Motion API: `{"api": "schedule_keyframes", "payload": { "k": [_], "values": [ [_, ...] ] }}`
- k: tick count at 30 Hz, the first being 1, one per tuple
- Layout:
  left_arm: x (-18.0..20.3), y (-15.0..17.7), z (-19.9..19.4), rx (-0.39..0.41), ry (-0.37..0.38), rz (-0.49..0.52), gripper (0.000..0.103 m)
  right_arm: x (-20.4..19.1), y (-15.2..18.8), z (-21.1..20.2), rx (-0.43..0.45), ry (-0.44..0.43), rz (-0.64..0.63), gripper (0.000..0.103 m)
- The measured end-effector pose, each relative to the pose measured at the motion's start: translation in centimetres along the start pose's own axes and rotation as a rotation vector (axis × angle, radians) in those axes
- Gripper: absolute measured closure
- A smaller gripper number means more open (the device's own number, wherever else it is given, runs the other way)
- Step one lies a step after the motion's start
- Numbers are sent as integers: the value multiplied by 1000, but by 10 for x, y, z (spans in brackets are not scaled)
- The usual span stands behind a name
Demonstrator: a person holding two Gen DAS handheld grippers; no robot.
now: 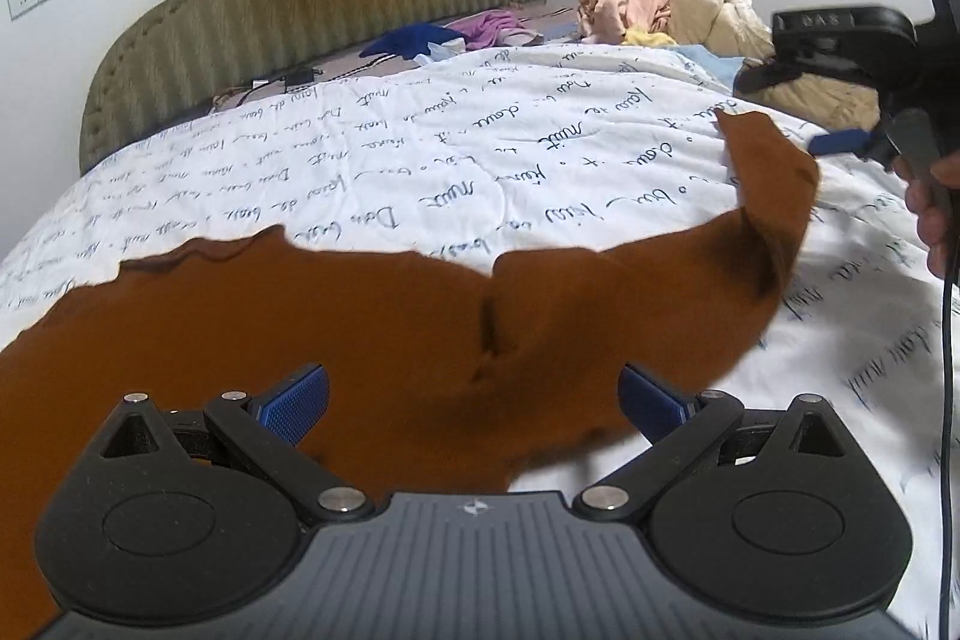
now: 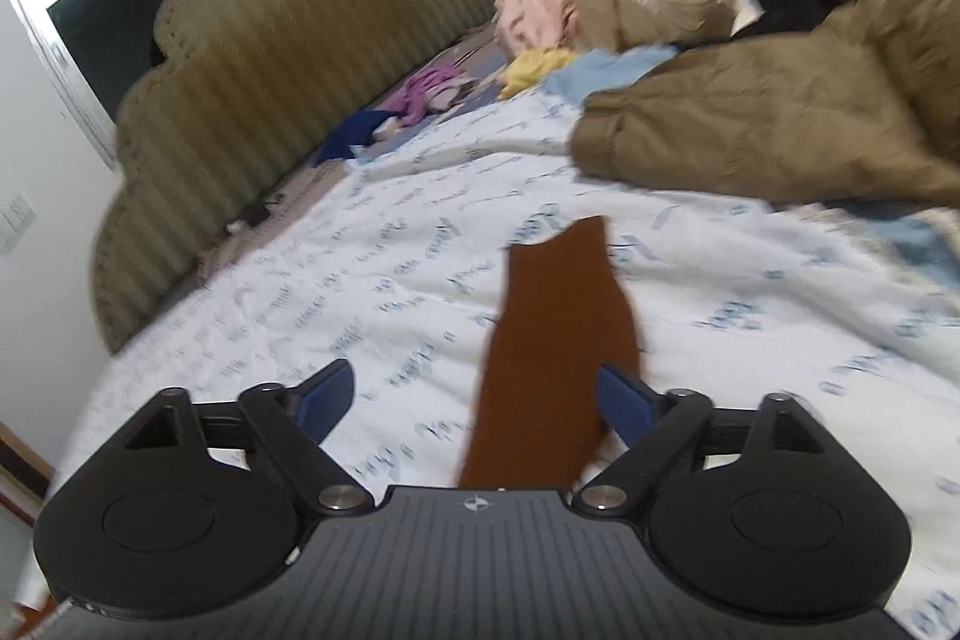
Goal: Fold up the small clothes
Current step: 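Grasp the brown sweater's sleeve cuff with the right gripper and lift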
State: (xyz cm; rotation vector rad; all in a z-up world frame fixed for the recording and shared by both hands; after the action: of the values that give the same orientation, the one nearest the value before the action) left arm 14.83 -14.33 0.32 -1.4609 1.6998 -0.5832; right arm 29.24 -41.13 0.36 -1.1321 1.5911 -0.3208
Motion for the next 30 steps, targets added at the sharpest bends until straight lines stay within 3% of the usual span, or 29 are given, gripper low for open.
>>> {"api": "schedule_keyframes", "payload": {
  "k": [2,7,13,16,19,22,27,30],
  "values": [
    [12,-4,9,-7,6,12,0,0,-5,16,-12,-15,-10,29],
    [38,-10,29,-26,10,39,0,4,-9,57,-78,92,-62,35],
    [46,-1,37,-40,20,44,0,2,4,92,-131,340,-194,40],
    [42,2,42,-64,44,13,0,6,6,93,-113,418,-194,59],
    [40,2,44,-72,61,-2,0,18,1,84,-76,406,-130,83],
    [40,3,43,-69,63,0,0,32,-2,69,-42,359,-57,97],
    [38,4,38,-66,67,10,0,32,-3,33,43,299,-47,97],
    [35,5,33,-64,68,13,0,30,-2,0,112,220,-20,97]
  ]
}}
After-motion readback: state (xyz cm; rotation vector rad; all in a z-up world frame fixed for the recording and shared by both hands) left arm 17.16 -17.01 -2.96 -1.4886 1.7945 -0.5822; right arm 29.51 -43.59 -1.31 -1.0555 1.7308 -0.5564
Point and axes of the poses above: each gripper's, at about its wrist camera, not at the fingertips, and z roughly the way its jaws point, x to its right, y to its underside, the point moved 6 cm from there along z, roughly the way its jaws point, and after that the axes turned 14 degrees about -y, right-handed, at the moved point
